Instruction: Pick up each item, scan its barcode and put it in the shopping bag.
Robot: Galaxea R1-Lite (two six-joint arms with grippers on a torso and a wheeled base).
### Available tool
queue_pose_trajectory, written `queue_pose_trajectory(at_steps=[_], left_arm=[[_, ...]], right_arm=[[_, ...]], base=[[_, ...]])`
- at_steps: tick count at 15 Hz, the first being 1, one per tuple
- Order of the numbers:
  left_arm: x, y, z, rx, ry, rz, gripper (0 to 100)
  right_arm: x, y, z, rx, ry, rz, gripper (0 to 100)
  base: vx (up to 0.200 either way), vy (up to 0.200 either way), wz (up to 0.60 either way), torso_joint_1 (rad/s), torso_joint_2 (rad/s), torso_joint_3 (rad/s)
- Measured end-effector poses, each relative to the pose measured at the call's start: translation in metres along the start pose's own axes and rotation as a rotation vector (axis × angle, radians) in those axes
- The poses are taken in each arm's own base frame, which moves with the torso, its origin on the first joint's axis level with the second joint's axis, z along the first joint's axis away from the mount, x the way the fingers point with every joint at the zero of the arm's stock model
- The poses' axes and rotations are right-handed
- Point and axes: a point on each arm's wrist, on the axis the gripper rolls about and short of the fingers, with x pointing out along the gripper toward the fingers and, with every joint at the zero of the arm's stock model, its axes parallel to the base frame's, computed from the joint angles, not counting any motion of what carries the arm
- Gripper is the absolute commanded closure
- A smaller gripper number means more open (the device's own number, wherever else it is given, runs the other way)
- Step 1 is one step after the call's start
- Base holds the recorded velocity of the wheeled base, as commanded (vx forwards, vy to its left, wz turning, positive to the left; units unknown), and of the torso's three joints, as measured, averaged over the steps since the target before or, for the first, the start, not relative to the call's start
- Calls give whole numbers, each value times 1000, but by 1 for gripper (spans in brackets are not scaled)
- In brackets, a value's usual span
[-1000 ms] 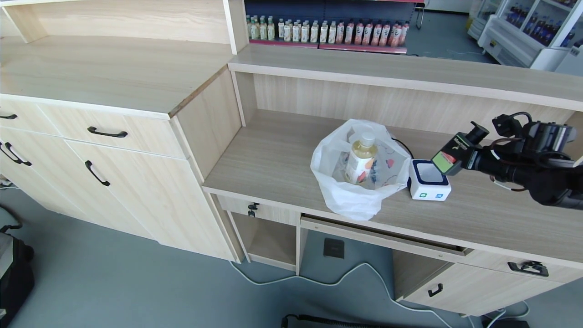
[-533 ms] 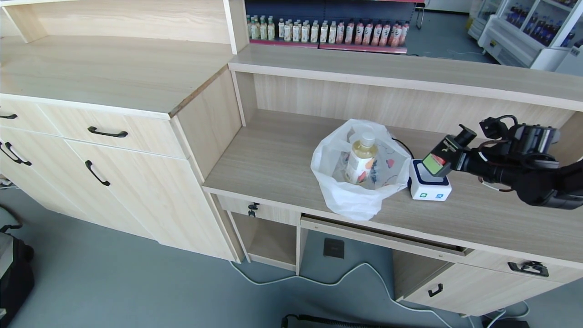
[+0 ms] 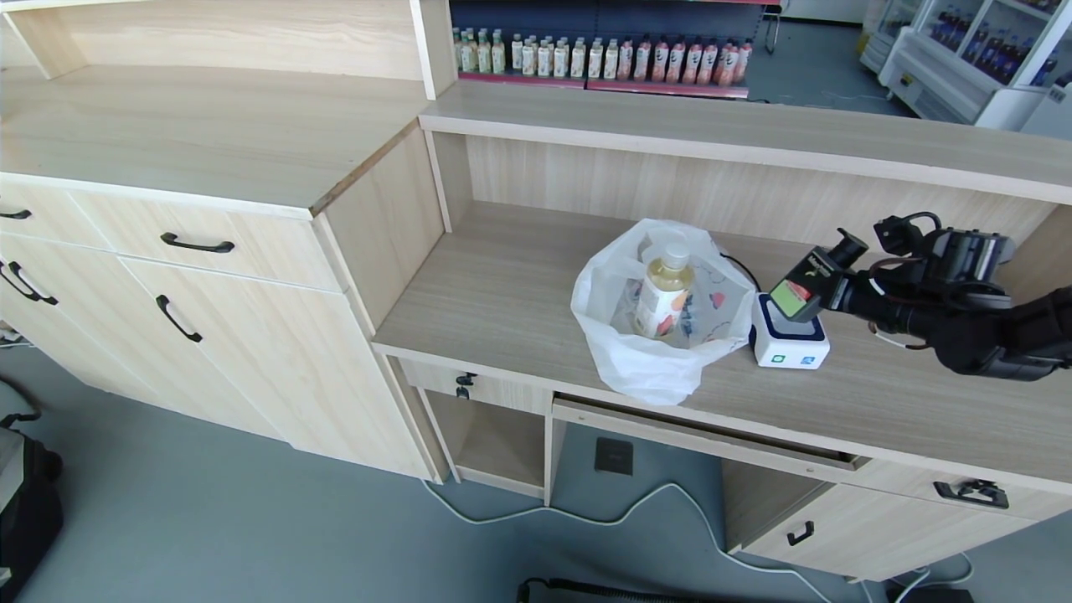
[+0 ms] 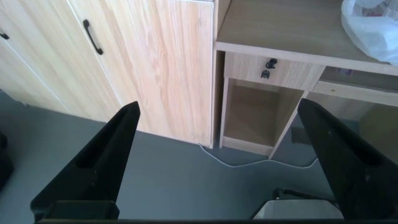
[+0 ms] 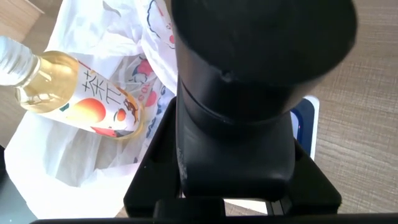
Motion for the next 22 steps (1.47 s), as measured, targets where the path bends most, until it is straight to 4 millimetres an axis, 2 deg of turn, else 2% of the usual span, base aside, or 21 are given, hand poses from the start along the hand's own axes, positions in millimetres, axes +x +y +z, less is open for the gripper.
queue_pose_trajectory(at_steps=[9, 19, 22], left_arm=[[0, 0, 0, 0, 0, 0, 0], [0, 0, 0, 0, 0, 0, 0], [0, 0, 0, 0, 0, 0, 0]], right_arm=[[12, -8, -7, 23, -1, 2, 100], [31, 1, -11, 42, -3, 39, 100], [27, 9, -3, 28, -15, 47, 100]], base=[[0, 0, 0, 0, 0, 0], [0, 0, 0, 0, 0, 0], [0, 0, 0, 0, 0, 0]])
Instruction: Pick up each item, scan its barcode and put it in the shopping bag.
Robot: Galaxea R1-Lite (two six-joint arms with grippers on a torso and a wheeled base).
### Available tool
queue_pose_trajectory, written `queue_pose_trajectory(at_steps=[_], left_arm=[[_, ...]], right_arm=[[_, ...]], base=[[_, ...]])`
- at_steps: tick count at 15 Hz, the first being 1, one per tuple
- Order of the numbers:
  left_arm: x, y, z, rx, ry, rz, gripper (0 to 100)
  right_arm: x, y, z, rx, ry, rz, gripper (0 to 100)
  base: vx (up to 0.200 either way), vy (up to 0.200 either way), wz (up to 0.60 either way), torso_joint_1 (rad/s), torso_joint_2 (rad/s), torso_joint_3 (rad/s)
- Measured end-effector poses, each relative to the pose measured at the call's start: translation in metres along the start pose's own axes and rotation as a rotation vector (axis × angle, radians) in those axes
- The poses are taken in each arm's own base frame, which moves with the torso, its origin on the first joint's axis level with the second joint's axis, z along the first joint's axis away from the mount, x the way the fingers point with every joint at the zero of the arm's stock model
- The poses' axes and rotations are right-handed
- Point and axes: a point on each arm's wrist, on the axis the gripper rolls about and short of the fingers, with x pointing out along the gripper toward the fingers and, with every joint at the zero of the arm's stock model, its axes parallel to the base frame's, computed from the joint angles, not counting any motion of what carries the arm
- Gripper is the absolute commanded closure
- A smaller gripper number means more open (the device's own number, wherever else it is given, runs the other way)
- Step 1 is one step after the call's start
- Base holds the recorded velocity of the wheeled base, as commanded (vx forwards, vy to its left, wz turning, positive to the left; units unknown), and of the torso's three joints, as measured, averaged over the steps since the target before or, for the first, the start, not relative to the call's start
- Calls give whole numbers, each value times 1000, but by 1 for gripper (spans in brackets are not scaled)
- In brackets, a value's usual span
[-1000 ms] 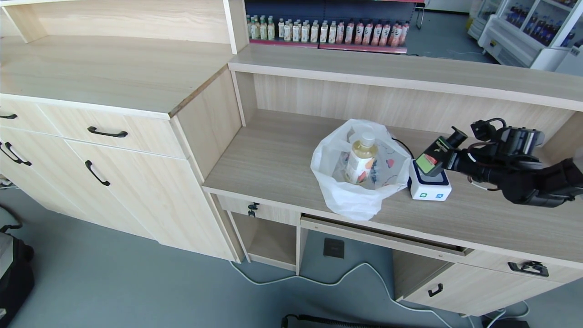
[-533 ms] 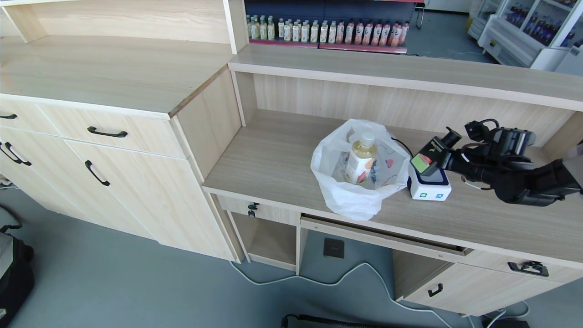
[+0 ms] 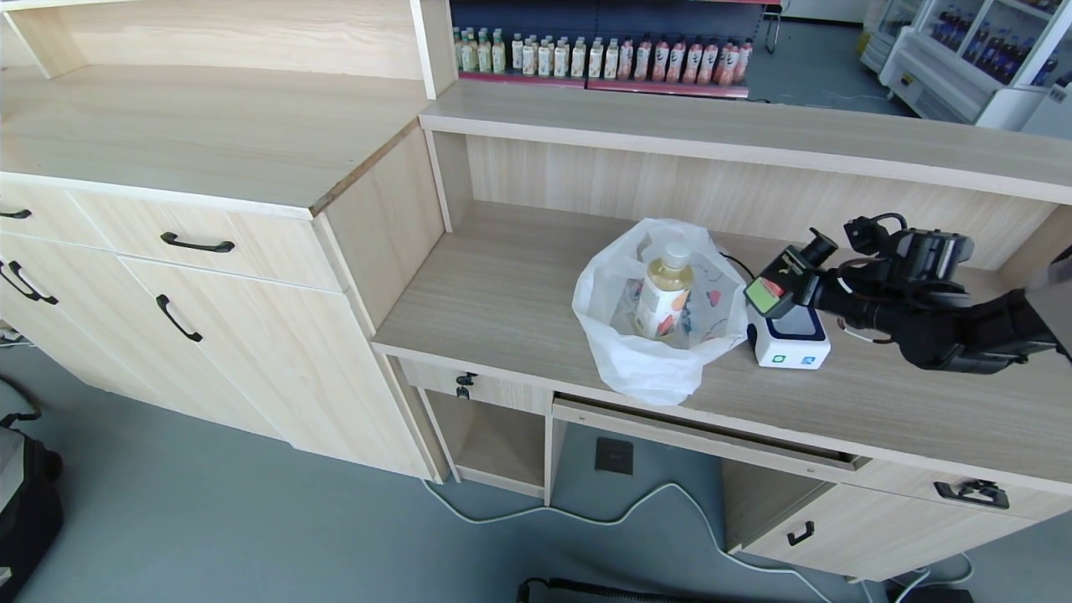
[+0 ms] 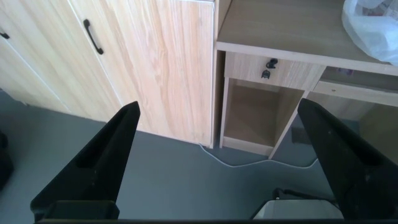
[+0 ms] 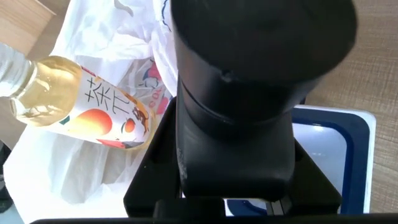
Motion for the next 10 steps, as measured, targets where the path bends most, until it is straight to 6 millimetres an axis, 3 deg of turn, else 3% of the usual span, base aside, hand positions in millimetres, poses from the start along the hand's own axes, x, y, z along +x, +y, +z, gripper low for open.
queue_pose_trajectory(at_steps=[3, 5, 7, 10], left_arm=[[0, 0, 0, 0, 0, 0, 0], [0, 0, 0, 0, 0, 0, 0], [0, 0, 0, 0, 0, 0, 0], [0, 0, 0, 0, 0, 0, 0]], right_arm=[[-34, 12, 23, -160, -18, -23, 100], [-81, 14, 28, -350, 12, -85, 100], [-140, 15, 33, -485, 42, -176, 100], [-215, 35, 48, -616, 28, -302, 100]], base=[[0, 0, 0, 0, 0, 0], [0, 0, 0, 0, 0, 0], [0, 0, 0, 0, 0, 0], [0, 0, 0, 0, 0, 0]])
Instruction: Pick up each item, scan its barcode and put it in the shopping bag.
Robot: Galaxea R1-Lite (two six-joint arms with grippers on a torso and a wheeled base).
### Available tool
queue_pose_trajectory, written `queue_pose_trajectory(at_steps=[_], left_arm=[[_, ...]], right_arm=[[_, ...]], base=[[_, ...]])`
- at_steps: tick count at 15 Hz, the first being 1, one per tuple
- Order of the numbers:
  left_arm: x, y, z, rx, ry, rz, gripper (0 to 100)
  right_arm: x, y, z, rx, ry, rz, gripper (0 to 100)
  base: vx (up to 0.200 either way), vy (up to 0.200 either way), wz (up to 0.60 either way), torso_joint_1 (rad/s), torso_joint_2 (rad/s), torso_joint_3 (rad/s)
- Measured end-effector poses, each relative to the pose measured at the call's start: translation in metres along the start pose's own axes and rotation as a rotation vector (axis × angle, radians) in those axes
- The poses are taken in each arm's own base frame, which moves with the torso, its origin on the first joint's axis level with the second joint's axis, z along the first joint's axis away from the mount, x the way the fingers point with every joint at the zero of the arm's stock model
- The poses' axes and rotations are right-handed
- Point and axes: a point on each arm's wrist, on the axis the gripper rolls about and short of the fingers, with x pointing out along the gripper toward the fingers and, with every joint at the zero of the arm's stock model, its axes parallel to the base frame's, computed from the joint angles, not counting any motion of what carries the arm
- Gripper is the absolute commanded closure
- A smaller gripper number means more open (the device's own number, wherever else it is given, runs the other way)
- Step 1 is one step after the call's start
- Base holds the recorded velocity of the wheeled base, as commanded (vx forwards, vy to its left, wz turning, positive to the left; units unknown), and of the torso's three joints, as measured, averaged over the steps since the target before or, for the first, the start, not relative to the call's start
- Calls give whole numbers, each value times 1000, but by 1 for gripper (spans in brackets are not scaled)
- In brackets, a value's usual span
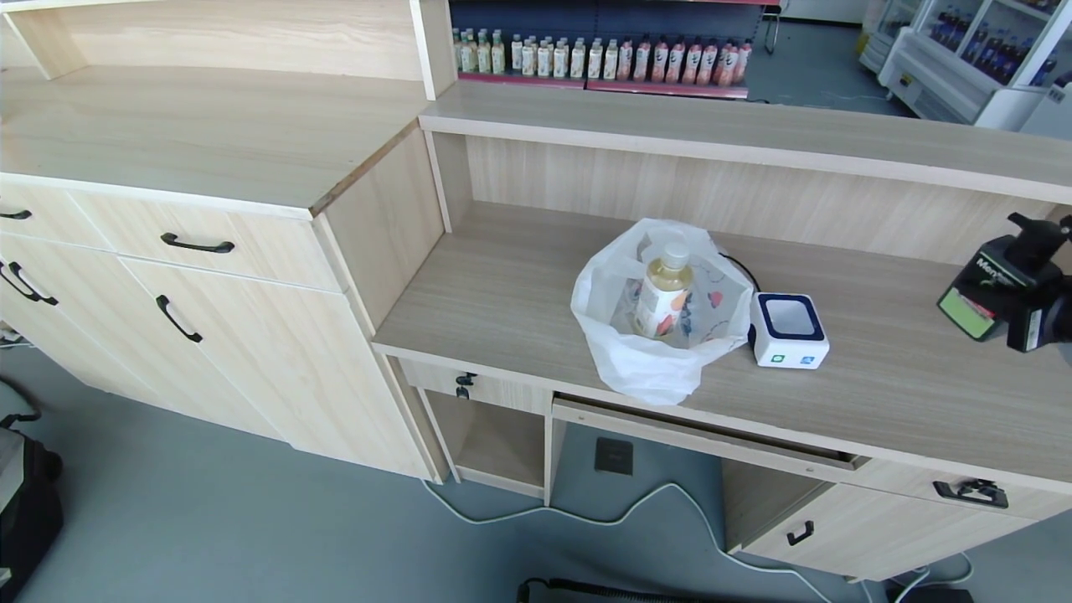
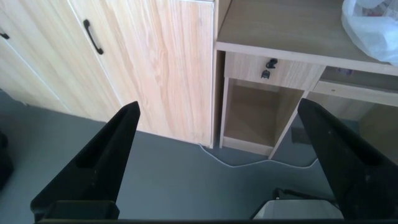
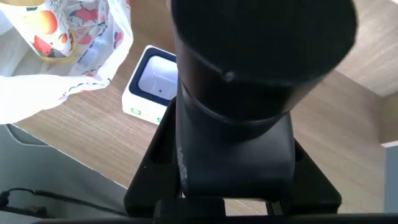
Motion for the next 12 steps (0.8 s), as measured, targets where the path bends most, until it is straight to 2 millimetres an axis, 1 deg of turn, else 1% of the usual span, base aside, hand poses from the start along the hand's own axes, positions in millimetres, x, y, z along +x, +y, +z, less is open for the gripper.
queue_pose_trajectory(at_steps=[1, 3, 5, 6, 8, 9, 11, 12], left_arm=[[0, 0, 0, 0, 0, 0, 0], [0, 0, 0, 0, 0, 0, 0], [0, 0, 0, 0, 0, 0, 0], [0, 0, 0, 0, 0, 0, 0], [0, 0, 0, 0, 0, 0, 0], [0, 0, 0, 0, 0, 0, 0], [0, 0, 0, 0, 0, 0, 0], [0, 0, 0, 0, 0, 0, 0]], right_arm=[[-18, 1, 6, -43, -7, -26, 100], [-42, 9, 15, -114, -13, -42, 100], [-50, 21, 27, -143, -31, -29, 100], [-49, 26, 35, -151, -49, -27, 100], [-42, 40, 46, -133, -93, 33, 100], [-35, 47, 50, -122, -111, 70, 100], [-19, 58, 48, -107, -112, 134, 100], [-7, 66, 40, -92, -85, 179, 100]], base=[[0, 0, 0, 0, 0, 0], [0, 0, 600, 2, 5, 2], [0, 0, 600, -5, 2, 7], [0, 0, 600, 2, 2, 2], [0, 0, 0, 0, 0, 0], [0, 0, 0, 0, 0, 0], [0, 0, 0, 0, 0, 0], [0, 0, 0, 0, 0, 0]])
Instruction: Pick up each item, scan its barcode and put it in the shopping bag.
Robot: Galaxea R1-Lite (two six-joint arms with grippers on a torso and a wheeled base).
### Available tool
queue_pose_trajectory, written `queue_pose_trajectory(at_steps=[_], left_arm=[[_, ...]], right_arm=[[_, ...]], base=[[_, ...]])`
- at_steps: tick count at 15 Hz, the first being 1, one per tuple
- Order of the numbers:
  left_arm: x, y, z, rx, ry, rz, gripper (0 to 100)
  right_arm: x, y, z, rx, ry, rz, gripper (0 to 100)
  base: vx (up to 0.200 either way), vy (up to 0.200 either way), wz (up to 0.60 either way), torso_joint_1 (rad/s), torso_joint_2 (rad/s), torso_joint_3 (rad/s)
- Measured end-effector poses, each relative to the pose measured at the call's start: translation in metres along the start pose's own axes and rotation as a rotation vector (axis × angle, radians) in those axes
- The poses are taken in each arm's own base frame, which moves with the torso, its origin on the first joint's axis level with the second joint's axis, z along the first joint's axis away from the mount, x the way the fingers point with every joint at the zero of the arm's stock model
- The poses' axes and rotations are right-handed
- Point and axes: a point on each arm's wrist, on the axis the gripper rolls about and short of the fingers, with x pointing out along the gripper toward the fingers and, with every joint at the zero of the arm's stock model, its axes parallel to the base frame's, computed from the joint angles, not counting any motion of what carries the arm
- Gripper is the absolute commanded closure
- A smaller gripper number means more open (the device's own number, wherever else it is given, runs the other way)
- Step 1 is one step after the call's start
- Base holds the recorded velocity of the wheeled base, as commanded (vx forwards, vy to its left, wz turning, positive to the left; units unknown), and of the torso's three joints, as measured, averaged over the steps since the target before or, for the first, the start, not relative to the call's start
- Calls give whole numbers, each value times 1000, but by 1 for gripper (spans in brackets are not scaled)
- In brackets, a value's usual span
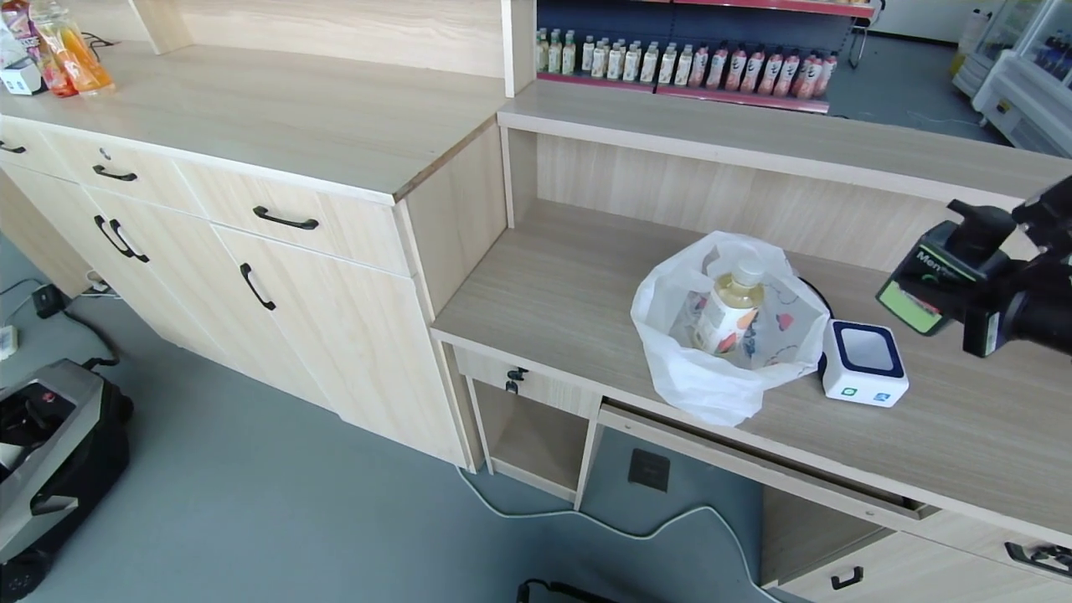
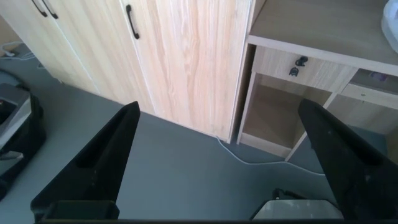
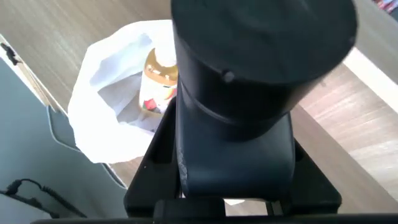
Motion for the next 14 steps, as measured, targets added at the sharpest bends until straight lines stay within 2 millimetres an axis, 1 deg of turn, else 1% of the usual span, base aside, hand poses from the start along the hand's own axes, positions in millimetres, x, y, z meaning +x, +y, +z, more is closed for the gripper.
queue_pose_trajectory(at_steps=[4, 7, 10, 14], left_arm=[[0, 0, 0, 0, 0, 0, 0], [0, 0, 0, 0, 0, 0, 0], [0, 0, 0, 0, 0, 0, 0], [0, 0, 0, 0, 0, 0, 0]], right_arm=[[44, 22, -37, 28, 41, 103, 100], [70, 36, -66, 39, 56, 141, 100], [82, 46, -86, 65, 100, 178, 100], [96, 54, -96, 98, 105, 202, 100]], base=[[0, 0, 0, 0, 0, 0], [0, 0, 0, 0, 0, 0], [0, 0, 0, 0, 0, 0], [0, 0, 0, 0, 0, 0]])
